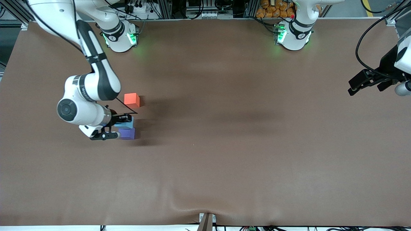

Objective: Place blue block between orange and purple blocks
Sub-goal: 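Carry the blue cube with the right gripper toward the orange cube, then lower the blue cube between the orange and purple cubes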

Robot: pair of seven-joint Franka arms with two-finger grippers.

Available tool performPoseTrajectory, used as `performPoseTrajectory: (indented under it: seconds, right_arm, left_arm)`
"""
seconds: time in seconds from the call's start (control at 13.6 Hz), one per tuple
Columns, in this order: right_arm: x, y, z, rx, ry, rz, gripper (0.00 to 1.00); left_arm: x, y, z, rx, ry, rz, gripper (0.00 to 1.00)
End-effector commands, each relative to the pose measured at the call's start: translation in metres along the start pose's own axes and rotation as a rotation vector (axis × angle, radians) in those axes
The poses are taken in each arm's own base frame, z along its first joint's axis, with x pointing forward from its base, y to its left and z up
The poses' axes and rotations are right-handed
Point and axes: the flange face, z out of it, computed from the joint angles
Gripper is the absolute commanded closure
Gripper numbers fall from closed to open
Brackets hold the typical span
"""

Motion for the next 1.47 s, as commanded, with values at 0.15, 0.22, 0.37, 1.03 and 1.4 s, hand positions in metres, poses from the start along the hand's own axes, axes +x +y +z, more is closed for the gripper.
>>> performPoseTrajectory:
  seconds: [0.15, 0.22, 0.37, 1.03, 1.4]
  right_arm:
    - [-0.022, -0.015, 0.037, -0.016, 0.045, -0.049, 0.79]
    - [-0.026, -0.018, 0.044, -0.020, 0.043, -0.050, 0.79]
    - [-0.028, -0.018, 0.045, -0.021, 0.036, -0.047, 0.78]
    - [-0.036, -0.018, 0.018, -0.006, 0.030, -0.044, 0.78]
    - [-0.037, -0.013, 0.023, -0.006, 0.017, -0.038, 0.78]
  left_arm:
    - [-0.006, -0.002, -0.009, -0.011, 0.016, 0.024, 0.00]
    - [-0.007, -0.003, -0.011, -0.011, 0.019, 0.022, 0.00]
    - [-0.006, -0.003, -0.011, -0.011, 0.019, 0.034, 0.00]
    - [-0.006, -0.009, -0.010, -0.009, 0.015, 0.082, 0.00]
    - [0.002, -0.015, -0.014, -0.011, 0.033, 0.082, 0.00]
